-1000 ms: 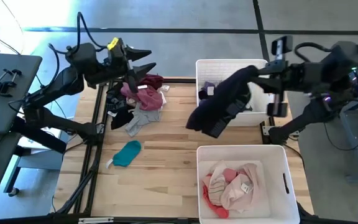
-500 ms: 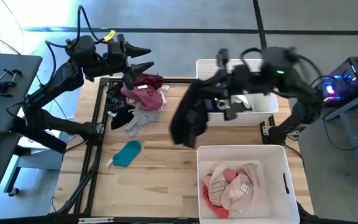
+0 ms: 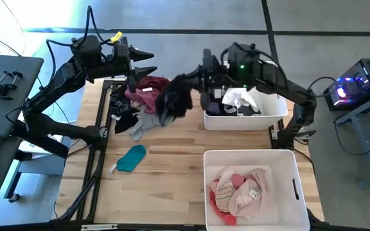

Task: Sort clothes
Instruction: Put the black shorts into the top bin

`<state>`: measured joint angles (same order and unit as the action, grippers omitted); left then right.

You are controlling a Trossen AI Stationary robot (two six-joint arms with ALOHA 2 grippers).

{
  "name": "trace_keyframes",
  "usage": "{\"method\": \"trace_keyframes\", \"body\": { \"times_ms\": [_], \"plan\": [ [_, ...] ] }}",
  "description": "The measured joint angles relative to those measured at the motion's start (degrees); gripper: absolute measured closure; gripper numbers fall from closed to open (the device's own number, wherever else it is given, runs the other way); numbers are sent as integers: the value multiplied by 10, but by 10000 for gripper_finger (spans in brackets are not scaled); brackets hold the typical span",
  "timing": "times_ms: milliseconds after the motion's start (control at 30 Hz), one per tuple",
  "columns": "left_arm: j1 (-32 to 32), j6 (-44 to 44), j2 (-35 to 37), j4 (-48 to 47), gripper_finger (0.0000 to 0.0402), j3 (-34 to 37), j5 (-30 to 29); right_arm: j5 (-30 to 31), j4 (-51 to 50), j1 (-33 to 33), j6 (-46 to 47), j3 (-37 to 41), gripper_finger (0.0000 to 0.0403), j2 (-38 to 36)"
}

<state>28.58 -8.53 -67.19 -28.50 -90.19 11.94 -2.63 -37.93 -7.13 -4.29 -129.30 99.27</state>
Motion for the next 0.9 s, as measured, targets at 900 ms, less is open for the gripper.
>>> {"method": "trace_keyframes", "body": {
  "times_ms": [900],
  "plan": [
    [57,-12,-21,31,186,0,-5,283,-414,-213,51,-40,399,-132]
  ]
}}
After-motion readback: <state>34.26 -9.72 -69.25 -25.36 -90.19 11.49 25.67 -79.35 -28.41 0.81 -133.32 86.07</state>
